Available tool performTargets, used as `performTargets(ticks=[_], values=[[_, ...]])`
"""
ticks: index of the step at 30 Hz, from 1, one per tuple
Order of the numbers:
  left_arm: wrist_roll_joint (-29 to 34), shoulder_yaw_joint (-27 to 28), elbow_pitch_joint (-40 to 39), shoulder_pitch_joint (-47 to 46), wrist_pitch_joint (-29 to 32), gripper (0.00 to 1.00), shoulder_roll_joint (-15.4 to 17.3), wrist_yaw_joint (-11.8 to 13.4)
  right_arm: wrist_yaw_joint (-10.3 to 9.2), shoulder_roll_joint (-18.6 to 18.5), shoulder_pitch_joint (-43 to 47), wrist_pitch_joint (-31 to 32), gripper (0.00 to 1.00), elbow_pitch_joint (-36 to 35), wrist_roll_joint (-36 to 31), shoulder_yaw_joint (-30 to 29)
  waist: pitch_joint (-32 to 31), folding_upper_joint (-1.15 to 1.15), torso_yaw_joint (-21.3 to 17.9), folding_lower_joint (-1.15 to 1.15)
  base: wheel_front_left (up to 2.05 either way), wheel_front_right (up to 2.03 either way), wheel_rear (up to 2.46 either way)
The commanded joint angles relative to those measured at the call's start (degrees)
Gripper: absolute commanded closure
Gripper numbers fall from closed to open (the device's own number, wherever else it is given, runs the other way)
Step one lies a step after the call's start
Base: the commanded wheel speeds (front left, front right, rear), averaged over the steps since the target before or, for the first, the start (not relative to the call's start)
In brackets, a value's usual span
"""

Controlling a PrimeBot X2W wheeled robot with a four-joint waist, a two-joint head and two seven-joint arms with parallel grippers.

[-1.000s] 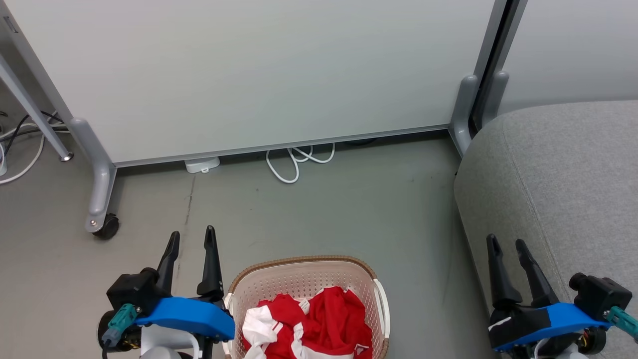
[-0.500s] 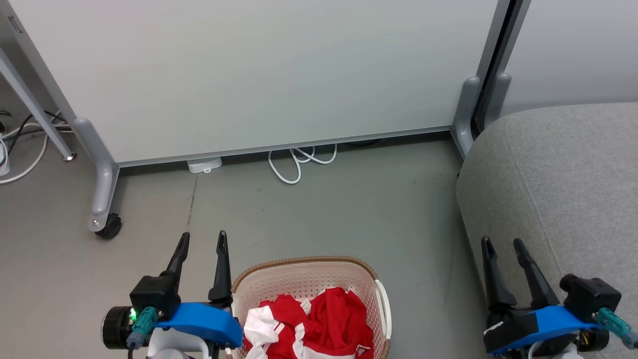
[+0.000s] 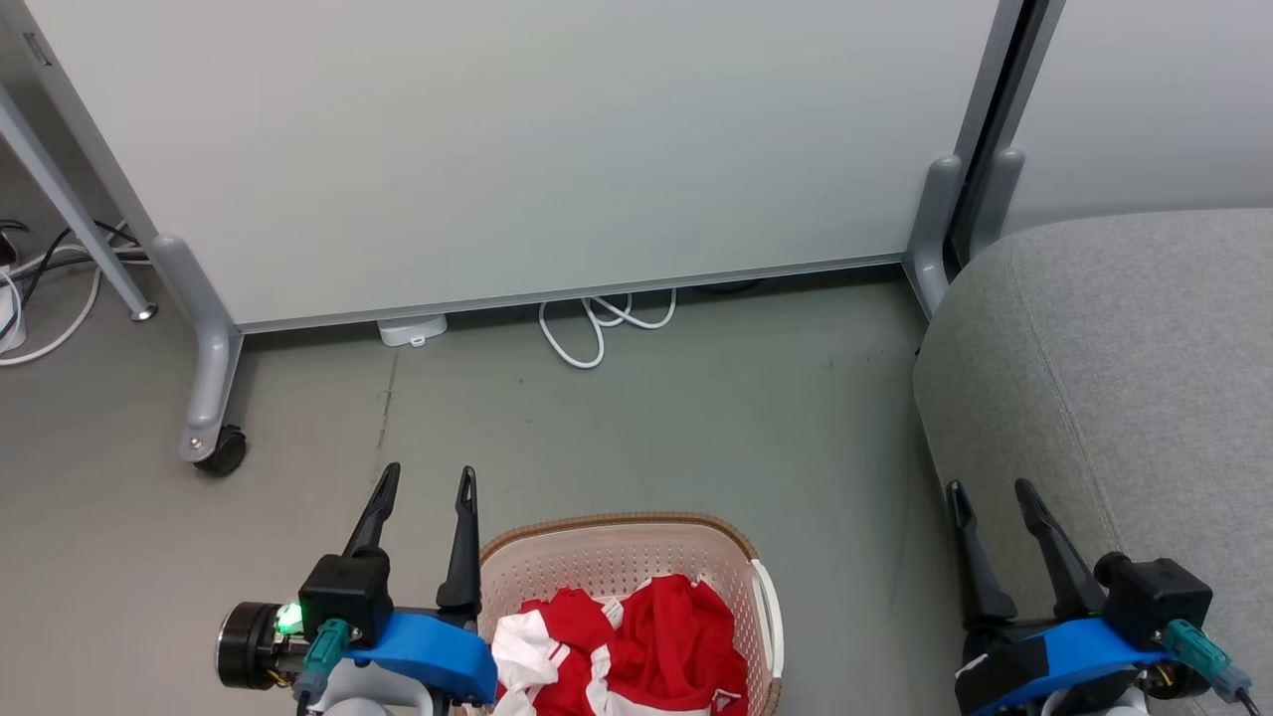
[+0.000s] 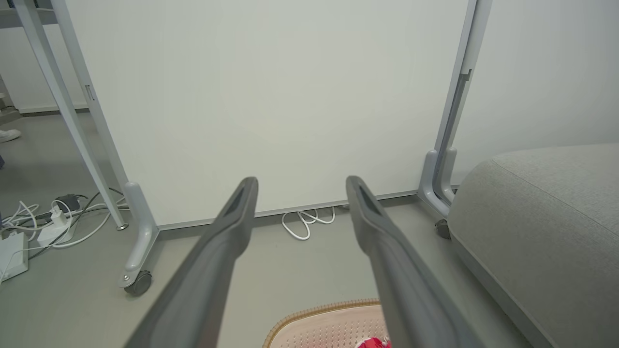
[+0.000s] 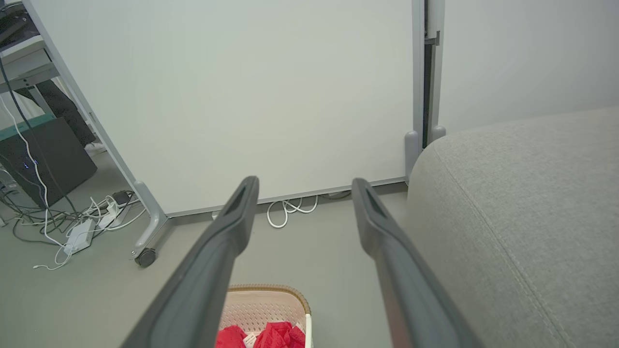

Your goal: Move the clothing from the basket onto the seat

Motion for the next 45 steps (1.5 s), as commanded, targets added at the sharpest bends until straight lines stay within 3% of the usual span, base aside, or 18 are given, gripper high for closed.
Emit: performTargets(ticks=[1,11,26,38,45], values=[[1.11,-0.21,0.03,-0.69,-0.53,0.0,0.2,0.28,0.11,-0.29,0.25,-0.45,0.0,0.07,-0.84,0.13,0.02,0.0,0.03,0.0,0.0,0.0,0.0],[3.99,-0.81,1.33,-0.66,-1.53,0.0,0.22,0.37,0.08,-0.3,0.34,-1.43,0.0,0.26,-4.8,0.49,0.09,0.0,0.38,0.0,0.0,0.0,0.0],[2.42,-0.46,2.75,-0.84,-1.47,0.0,0.21,-0.2,0.08,-0.3,0.34,-1.43,0.0,0.63,-4.36,0.51,0.16,0.0,0.6,0.0,0.0,0.0,0.0],[5.5,-3.23,8.85,-8.45,-1.4,0.0,1.29,-3.8,0.07,-0.29,-2.03,-1.42,0.0,0.06,-4.55,1.3,3.35,0.0,-1.06,0.0,0.0,0.0,0.0],[7.14,-7.12,16.66,-16.59,-1.41,0.0,3.06,-5.23,0.07,-0.29,-4.77,-1.42,0.0,-1.2,-5.2,1.57,9.83,0.0,-4.1,0.0,0.0,0.0,0.0]])
